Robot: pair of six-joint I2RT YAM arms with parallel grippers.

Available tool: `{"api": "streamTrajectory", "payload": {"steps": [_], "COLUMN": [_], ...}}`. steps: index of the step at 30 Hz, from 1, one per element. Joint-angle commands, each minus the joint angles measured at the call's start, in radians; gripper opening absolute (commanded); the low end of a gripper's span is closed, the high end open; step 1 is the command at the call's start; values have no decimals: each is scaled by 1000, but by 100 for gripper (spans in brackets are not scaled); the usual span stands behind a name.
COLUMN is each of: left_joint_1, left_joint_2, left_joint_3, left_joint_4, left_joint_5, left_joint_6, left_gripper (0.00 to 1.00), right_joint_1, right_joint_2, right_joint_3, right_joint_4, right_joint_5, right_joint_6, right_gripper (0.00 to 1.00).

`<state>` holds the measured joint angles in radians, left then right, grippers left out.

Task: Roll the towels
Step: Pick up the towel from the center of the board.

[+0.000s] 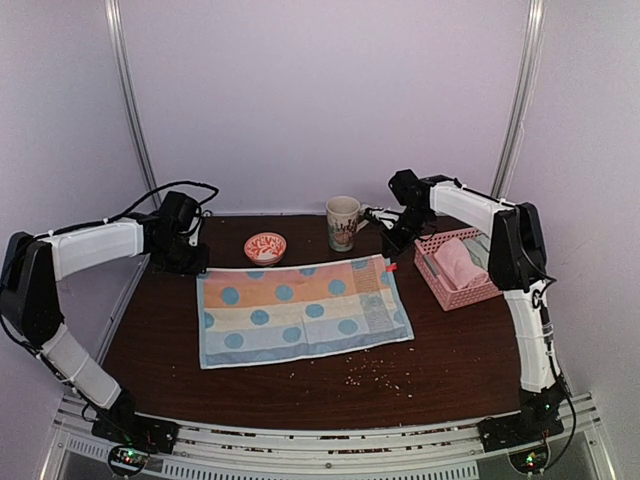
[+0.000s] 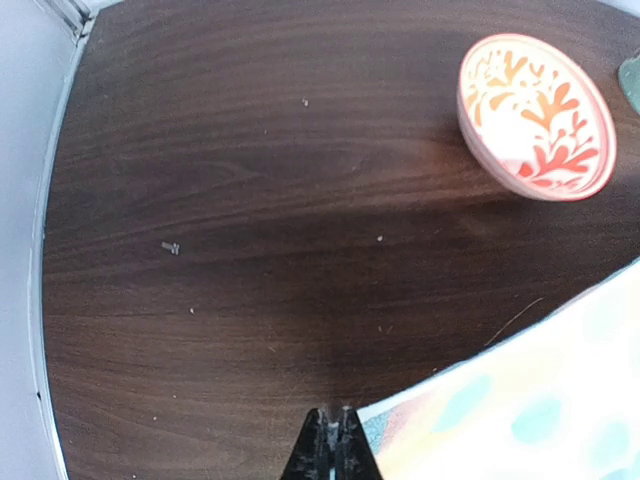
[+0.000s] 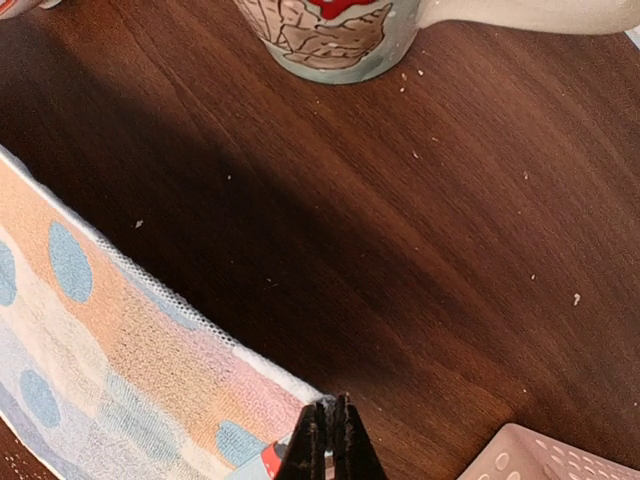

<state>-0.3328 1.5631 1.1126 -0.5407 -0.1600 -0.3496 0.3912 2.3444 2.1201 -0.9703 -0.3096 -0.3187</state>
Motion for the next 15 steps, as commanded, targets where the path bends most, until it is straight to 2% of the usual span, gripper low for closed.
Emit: {"api": "streamTrajectory", "payload": {"steps": [1,8,15], "left_joint_1": [7,7,6], "left_joint_2": [-54,-140,-201], "left_joint_3": [-14,-73,-130], "left_joint_4": [42,14,-45], "left_joint_5": [22,70,149], "left_joint_6": [-1,-29,-51], "left_gripper": [0,0,0], "right_joint_1": [-23,-25,-23], "right_joint_2": [-83,-259,-377], "right_joint_3": [-2,-263,-438], "right_joint_4": [15,147,171], "right_joint_5": [-43,-130,-203], "right_joint_6": [-34,-99,-174], "right_gripper": [0,0,0]}}
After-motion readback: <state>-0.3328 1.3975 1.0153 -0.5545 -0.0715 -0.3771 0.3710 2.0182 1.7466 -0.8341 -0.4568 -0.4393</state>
